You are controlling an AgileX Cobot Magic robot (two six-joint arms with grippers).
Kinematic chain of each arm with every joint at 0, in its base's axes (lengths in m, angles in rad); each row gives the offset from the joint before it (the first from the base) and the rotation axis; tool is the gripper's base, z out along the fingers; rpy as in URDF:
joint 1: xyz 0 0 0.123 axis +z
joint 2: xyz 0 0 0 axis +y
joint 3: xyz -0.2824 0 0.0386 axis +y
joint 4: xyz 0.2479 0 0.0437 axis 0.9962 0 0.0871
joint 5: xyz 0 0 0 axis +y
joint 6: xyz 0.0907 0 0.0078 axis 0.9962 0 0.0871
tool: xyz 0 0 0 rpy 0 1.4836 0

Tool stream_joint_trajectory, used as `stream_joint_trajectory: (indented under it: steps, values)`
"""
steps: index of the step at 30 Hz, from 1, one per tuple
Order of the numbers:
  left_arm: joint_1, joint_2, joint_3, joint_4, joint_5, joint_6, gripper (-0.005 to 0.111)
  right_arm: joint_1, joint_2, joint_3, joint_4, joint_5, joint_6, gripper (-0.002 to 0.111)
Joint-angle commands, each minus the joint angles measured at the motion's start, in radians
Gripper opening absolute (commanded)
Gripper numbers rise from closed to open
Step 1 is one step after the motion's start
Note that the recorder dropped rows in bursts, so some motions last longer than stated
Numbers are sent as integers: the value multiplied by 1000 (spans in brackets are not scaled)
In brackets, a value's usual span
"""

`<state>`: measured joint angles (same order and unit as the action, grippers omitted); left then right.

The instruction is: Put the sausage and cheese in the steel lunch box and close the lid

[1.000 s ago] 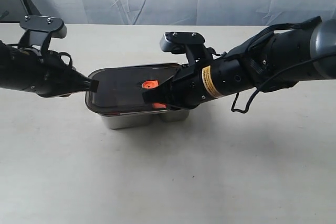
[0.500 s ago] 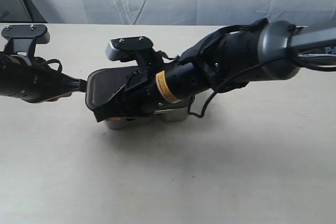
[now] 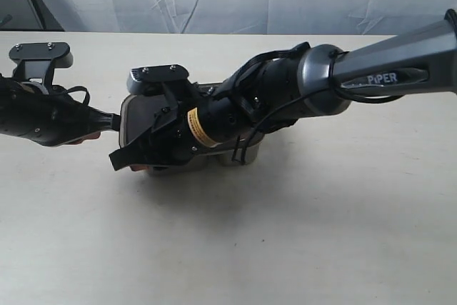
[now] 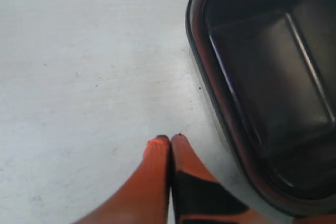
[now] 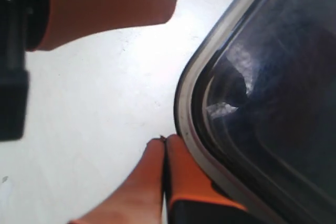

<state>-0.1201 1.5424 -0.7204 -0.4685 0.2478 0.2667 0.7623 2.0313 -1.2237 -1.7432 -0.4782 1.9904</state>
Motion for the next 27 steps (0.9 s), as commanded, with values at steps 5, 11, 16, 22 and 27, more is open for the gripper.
stream_joint_trajectory:
  steps: [5, 11, 16, 22, 27]
  values:
    - [-1, 3, 5, -20, -9, -3, 0, 1, 5, -9, -1, 88, 1, -1]
    - [-1, 3, 5, -26, -2, -3, 0, 1, 27, -9, -1, 82, 1, -1]
    - [-1, 3, 5, -30, 4, -1, 0, -5, 49, -9, -1, 20, 1, -1]
    - [-1, -7, 5, -38, 4, 2, 0, -5, 20, -9, -1, -52, 1, -1]
    - [-1, -24, 5, -38, 4, 2, 0, -5, -13, -9, -1, -52, 1, -1]
